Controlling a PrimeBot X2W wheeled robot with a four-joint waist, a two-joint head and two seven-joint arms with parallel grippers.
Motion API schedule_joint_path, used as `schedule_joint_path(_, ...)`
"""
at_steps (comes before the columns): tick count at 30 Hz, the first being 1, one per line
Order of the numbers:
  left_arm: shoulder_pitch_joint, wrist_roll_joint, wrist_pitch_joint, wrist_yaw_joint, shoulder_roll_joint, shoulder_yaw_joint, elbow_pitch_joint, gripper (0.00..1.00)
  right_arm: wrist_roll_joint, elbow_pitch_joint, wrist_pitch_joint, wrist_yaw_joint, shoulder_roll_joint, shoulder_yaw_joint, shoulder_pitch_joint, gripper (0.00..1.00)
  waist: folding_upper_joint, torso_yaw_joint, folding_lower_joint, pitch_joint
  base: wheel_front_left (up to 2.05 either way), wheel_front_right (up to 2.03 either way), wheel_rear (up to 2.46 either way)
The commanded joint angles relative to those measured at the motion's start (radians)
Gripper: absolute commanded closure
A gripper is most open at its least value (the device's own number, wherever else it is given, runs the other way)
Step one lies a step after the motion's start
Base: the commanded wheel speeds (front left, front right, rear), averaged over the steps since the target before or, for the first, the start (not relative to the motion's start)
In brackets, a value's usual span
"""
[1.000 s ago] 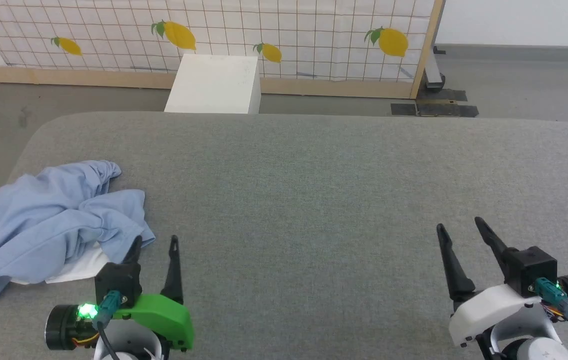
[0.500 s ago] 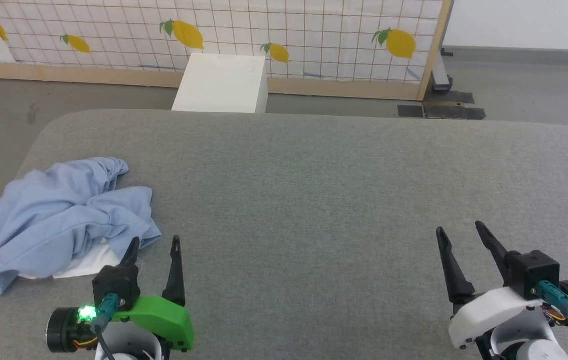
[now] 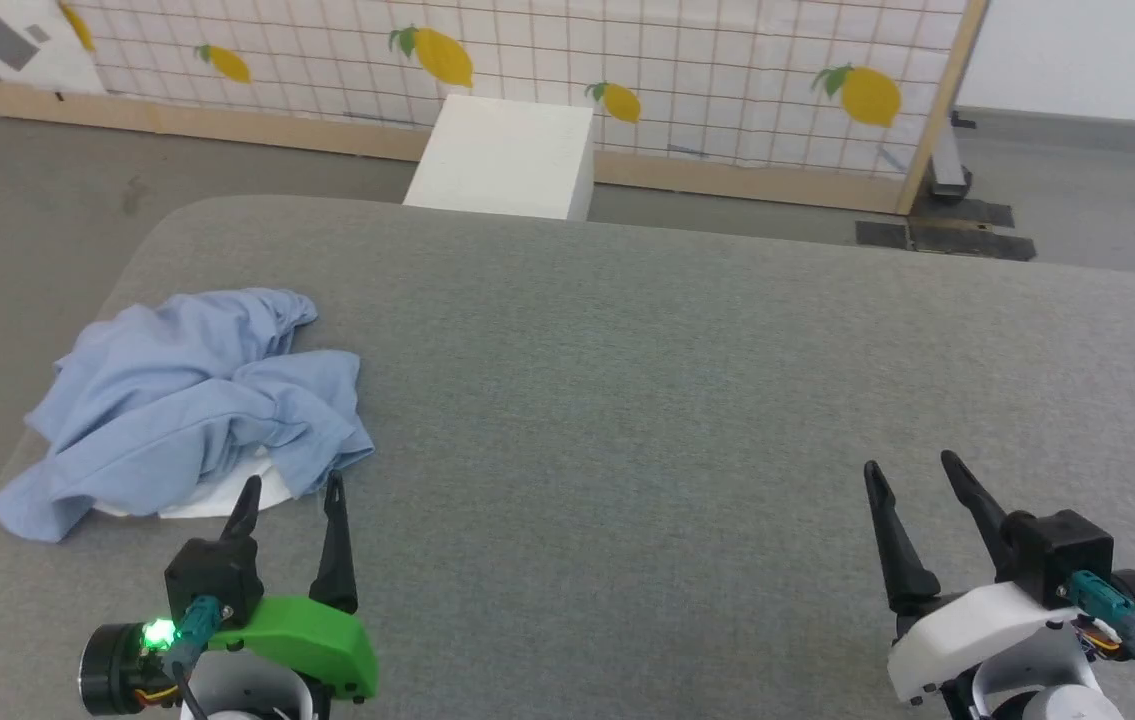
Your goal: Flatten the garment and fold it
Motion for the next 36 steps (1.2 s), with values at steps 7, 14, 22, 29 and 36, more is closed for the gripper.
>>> schedule_joint_path(7,0.034,-0.025,-0.023,0.014,0.002,0.0,-0.004,0.0,0.032,0.028,-0.024,-0.001,0.001,0.016,0.014,0.0,0.0,0.071,0.0,0.0,0.0,0.0,0.0)
schedule_joint_path(14,0.042,-0.037,-0.038,0.029,0.002,-0.002,-0.008,0.0,0.046,0.047,-0.039,-0.001,0.001,0.025,0.016,0.0,0.0,0.129,0.0,0.003,0.0,0.0,0.0)
schedule_joint_path(22,0.059,-0.046,-0.056,0.047,0.002,-0.001,-0.017,0.0,0.063,0.069,-0.057,-0.001,0.001,0.036,0.016,0.0,0.0,0.194,0.0,0.002,0.0,0.0,0.0)
schedule_joint_path(29,0.072,-0.056,-0.07,0.067,0.002,0.0,-0.026,0.0,0.075,0.091,-0.071,-0.001,0.001,0.048,0.015,0.0,0.0,0.238,0.0,0.002,0.0,0.0,0.0)
schedule_joint_path(36,0.086,-0.067,-0.085,0.084,0.003,0.001,-0.032,0.0,0.081,0.11,-0.085,-0.001,0.001,0.062,0.014,0.0,0.0,0.277,0.0,0.0,0.0,0.0,0.0)
